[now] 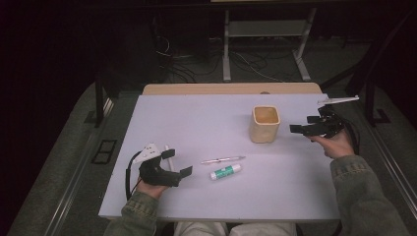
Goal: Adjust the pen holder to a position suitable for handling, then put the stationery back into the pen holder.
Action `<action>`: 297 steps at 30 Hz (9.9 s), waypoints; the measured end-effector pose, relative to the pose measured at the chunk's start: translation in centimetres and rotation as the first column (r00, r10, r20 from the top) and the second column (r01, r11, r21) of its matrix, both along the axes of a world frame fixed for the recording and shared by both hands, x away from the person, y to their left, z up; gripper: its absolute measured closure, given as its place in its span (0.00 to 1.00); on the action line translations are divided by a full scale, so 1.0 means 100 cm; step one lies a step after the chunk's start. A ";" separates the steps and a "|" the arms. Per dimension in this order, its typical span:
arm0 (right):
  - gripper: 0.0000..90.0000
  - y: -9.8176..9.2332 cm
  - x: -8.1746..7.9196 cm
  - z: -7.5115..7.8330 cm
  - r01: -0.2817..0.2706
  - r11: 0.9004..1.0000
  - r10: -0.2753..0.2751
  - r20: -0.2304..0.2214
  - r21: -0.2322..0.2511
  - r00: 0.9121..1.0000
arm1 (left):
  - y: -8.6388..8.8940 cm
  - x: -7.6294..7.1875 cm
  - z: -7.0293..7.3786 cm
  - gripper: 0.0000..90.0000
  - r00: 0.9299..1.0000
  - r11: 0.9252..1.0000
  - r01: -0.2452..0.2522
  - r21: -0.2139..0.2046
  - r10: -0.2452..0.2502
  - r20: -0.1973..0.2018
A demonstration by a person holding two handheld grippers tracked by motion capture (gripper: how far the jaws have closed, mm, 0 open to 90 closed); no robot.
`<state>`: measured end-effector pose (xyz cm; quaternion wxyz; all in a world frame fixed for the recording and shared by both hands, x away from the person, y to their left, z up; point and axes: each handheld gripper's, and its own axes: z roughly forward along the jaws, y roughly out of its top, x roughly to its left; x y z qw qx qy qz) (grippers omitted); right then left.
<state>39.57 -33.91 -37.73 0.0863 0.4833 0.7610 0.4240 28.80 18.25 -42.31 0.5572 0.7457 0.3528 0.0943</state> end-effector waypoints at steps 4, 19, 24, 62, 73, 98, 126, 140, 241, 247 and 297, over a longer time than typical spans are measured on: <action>0.01 -0.002 0.005 -0.004 0.009 1.000 -0.009 -0.006 0.001 1.000 | -0.001 0.000 0.000 0.00 1.000 1.000 0.001 0.000 -0.001 0.003; 0.01 0.000 0.031 -0.033 0.030 1.000 -0.030 -0.044 -0.010 0.999 | -0.003 0.001 -0.001 0.00 1.000 1.000 0.019 0.022 -0.019 0.018; 0.07 0.002 0.037 -0.039 0.033 0.999 -0.033 -0.044 -0.006 0.998 | -0.003 0.001 -0.001 0.00 1.000 1.000 0.018 0.019 -0.018 0.018; 0.99 0.044 0.050 -0.065 -0.005 0.999 -0.001 -0.133 -0.051 0.991 | -0.002 0.001 -0.001 0.00 1.000 1.000 0.011 0.014 -0.011 0.019; 0.99 0.047 0.048 -0.062 -0.008 0.998 -0.002 -0.148 -0.068 0.989 | -0.003 0.002 -0.002 0.00 1.000 1.000 0.013 0.015 -0.013 0.016; 0.99 0.076 0.045 -0.060 -0.058 0.995 0.046 -0.149 -0.076 0.988 | -0.003 0.002 -0.002 0.00 1.000 1.000 0.016 0.020 -0.016 0.015; 0.99 0.132 0.049 -0.059 -0.142 0.986 0.128 -0.151 -0.086 0.980 | -0.003 0.002 -0.001 0.00 1.000 1.000 0.014 0.015 -0.015 0.015; 0.99 0.150 0.048 -0.059 -0.170 0.982 0.156 -0.157 -0.081 0.975 | -0.002 0.002 0.000 0.00 1.000 1.000 0.015 0.011 -0.015 0.018; 0.00 0.054 -0.128 -0.036 -0.118 0.993 0.118 0.040 0.001 0.992 | 0.010 0.002 0.006 0.00 0.999 0.999 -0.042 -0.009 0.042 0.001; 0.00 0.052 -0.131 -0.038 -0.114 0.993 0.113 0.035 0.011 0.993 | 0.011 0.003 0.010 0.00 0.999 0.999 -0.046 0.009 0.046 -0.020; 0.00 0.053 -0.133 -0.035 -0.136 0.991 0.136 0.042 -0.011 0.990 | 0.021 0.059 0.017 0.00 0.923 0.977 -0.186 0.105 0.211 -0.321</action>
